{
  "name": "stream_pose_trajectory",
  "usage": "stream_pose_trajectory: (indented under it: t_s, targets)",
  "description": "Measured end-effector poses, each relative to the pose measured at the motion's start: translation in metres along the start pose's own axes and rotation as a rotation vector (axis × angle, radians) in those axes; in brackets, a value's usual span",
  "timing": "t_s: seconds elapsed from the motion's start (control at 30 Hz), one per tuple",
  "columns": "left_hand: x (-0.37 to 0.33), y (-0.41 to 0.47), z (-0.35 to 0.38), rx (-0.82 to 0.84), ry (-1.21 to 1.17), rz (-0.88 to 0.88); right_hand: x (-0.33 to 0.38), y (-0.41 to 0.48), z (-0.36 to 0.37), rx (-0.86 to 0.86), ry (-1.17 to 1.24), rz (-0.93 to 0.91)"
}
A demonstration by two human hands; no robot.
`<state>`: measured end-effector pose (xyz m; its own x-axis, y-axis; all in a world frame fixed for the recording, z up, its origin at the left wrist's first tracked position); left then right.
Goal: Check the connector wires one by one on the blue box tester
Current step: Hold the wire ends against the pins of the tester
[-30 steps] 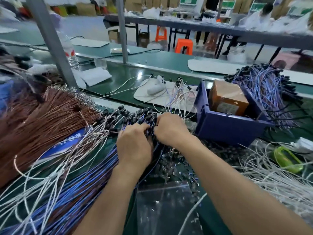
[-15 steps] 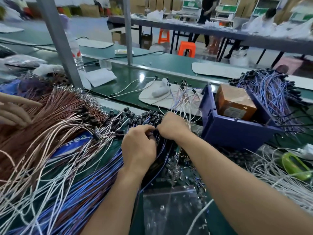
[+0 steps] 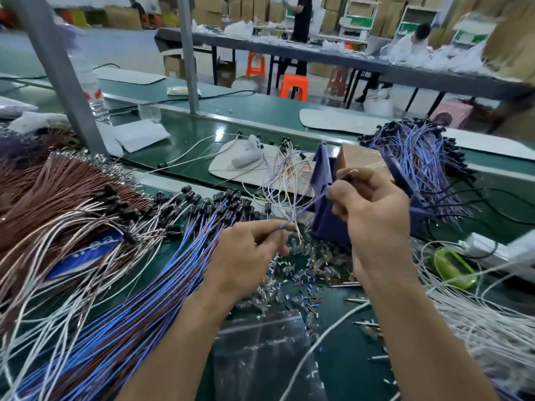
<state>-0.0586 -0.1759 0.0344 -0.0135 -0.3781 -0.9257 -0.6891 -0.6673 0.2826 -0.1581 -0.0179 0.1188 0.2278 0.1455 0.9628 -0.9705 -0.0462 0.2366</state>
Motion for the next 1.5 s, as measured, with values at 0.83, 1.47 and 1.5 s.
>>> stream_pose_trajectory:
  t_s: [0.83,1.47,1.5]
  targets:
    - [-0.025,-0.062,0.082,0.473,-0.029,-0.087,-0.077,-0.068,-0.083,0.493,-0.125,0.515]
    - [0.006,-0.034,0.049,0.289,-0.081,-0.255,-0.094,-0.053,-0.102,0.347,-0.331,0.391]
    - [0.003,-0.036,0.052,0.309,-0.074,-0.239,-0.091,-0.055,-0.098,0.37,-0.318,0.374]
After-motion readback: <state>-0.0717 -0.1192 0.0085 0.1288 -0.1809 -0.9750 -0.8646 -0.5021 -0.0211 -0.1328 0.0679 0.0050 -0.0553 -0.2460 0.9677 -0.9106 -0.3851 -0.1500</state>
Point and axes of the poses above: each hand's wrist, its own y-axis towards the middle knuckle, its own z-axis out of the palm, x = y × z, the point moved 10 cm from there along y, towards the middle knuckle, and after that the axes turned 14 degrees about -x, right-handed, at the moved point
